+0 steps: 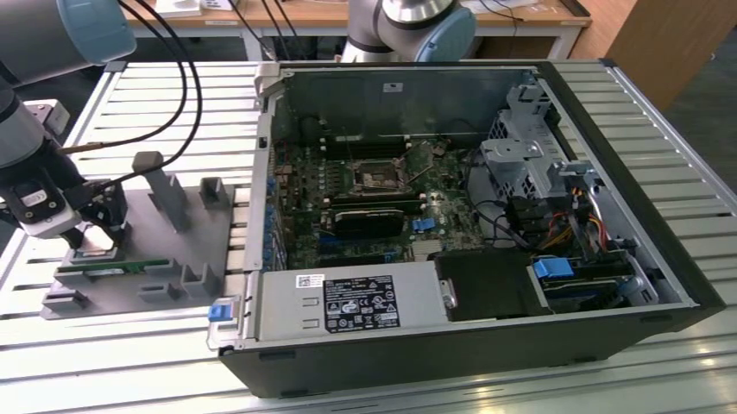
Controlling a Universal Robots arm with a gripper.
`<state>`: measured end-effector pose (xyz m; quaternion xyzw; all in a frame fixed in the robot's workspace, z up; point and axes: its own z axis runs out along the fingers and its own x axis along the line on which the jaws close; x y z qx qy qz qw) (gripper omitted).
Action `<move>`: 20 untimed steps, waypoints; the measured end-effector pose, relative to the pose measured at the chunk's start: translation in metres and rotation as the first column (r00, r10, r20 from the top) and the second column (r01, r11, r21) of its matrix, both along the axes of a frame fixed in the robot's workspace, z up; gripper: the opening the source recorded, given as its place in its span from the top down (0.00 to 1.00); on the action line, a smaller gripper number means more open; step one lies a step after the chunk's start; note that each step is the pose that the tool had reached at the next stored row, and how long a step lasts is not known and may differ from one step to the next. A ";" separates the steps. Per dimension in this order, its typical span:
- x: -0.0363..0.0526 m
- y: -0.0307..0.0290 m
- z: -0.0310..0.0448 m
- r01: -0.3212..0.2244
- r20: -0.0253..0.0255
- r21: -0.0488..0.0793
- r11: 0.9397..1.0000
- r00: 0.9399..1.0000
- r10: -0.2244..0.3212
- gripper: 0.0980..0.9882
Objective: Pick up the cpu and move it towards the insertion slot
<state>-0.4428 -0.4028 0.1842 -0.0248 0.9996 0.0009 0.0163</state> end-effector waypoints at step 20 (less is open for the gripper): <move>0.0001 0.0000 0.0092 0.000 0.000 -0.002 1.000 1.000 0.000 0.50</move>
